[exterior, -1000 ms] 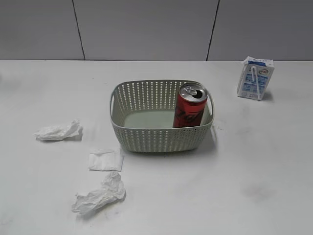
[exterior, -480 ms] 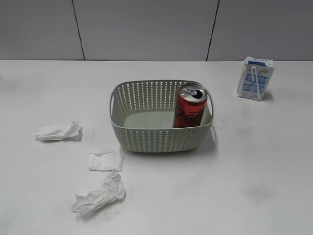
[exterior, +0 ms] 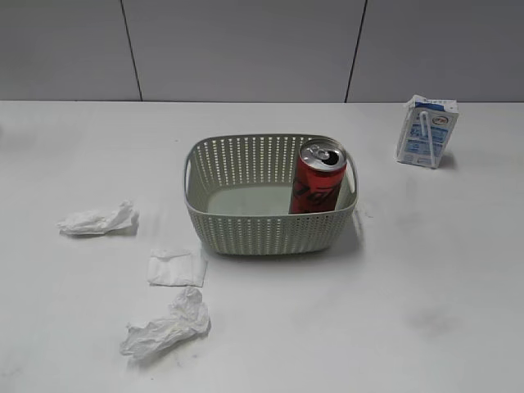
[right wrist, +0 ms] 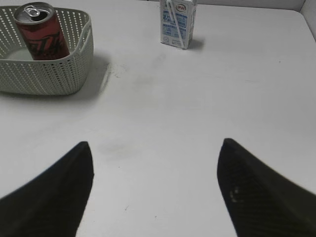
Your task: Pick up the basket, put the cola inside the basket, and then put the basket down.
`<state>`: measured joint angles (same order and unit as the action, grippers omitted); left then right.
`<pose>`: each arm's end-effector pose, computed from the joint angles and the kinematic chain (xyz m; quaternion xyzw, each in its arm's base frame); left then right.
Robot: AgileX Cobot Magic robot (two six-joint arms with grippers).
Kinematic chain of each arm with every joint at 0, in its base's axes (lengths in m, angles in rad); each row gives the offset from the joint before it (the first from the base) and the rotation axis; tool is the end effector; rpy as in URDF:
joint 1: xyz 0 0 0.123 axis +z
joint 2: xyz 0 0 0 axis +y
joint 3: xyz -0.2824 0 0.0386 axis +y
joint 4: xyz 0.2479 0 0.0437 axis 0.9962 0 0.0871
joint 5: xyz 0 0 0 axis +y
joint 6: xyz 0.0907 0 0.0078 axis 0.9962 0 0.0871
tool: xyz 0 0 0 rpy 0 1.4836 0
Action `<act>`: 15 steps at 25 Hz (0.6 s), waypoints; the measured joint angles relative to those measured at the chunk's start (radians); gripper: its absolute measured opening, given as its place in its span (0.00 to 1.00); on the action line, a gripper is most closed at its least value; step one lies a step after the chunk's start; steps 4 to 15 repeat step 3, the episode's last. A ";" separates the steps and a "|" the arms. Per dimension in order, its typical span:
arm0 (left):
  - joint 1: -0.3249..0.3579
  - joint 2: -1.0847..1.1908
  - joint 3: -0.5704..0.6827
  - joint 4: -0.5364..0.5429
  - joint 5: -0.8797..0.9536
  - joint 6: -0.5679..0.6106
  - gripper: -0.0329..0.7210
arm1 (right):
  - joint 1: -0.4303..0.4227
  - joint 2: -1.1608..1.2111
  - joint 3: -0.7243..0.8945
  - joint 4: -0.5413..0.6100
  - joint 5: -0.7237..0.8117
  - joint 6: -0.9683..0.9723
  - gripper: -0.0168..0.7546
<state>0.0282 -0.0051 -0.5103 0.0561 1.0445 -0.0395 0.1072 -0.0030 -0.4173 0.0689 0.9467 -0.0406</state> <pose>-0.0064 0.0042 0.2814 -0.0297 0.8440 0.0250 0.5349 0.0076 0.0059 0.2631 -0.0603 0.8415 0.0522 0.5343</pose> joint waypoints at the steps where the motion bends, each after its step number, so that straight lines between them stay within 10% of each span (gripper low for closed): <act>1: 0.000 0.000 0.000 -0.001 0.000 0.000 0.35 | 0.000 0.000 0.000 0.000 0.000 0.000 0.79; 15: 0.000 0.000 0.000 -0.006 0.000 0.000 0.36 | 0.000 0.000 0.000 0.000 0.000 0.000 0.79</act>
